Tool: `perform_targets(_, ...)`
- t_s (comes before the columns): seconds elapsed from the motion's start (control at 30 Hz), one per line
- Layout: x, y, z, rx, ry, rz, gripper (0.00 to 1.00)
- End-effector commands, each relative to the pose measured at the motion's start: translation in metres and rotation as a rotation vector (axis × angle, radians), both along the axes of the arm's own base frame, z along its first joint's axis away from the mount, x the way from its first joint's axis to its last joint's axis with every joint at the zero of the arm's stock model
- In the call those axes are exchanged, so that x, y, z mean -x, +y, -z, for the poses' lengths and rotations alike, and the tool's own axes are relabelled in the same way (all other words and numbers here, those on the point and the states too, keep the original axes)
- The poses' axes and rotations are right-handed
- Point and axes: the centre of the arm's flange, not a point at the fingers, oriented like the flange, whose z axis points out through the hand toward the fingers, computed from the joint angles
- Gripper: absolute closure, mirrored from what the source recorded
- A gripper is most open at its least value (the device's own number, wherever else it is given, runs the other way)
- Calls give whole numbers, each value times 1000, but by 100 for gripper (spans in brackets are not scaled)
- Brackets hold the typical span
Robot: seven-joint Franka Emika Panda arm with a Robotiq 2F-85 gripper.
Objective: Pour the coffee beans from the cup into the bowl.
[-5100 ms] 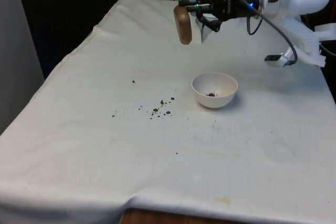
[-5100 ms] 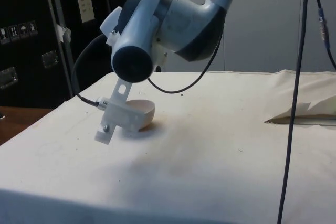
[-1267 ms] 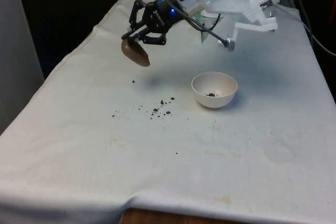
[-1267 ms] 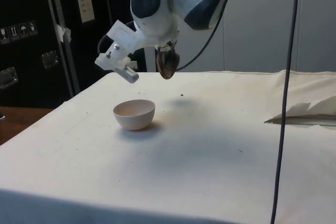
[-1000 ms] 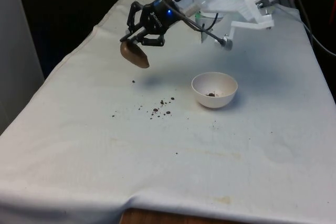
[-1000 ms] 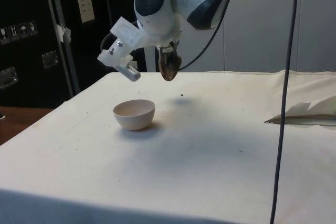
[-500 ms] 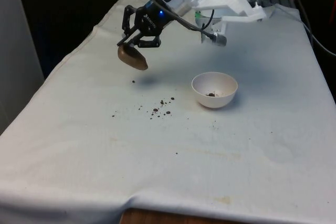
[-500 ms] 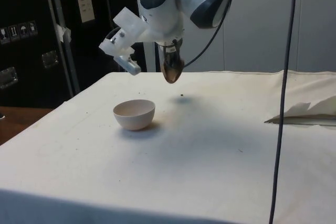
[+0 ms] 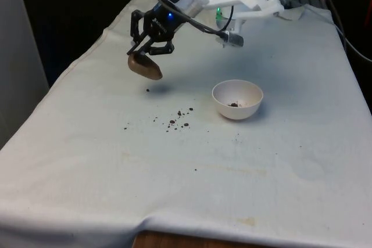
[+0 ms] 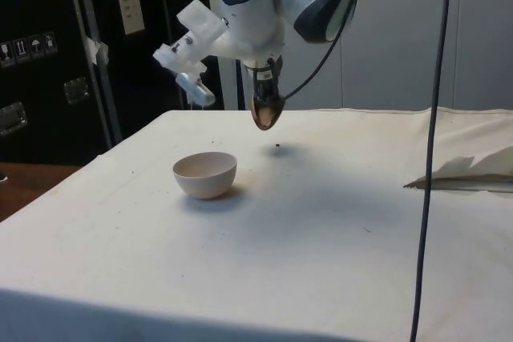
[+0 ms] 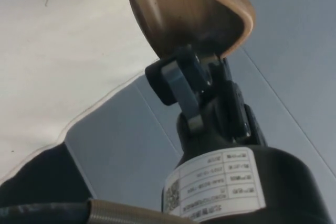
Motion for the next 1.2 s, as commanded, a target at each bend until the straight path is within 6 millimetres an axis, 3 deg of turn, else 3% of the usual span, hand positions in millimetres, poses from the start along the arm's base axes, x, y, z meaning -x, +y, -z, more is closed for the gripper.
perform_targets(0.0, 1, -3, 2, -26, 5, -3, 100)
perform_targets(1.17, 8, -49, 9, -216, 44, 27, 100)
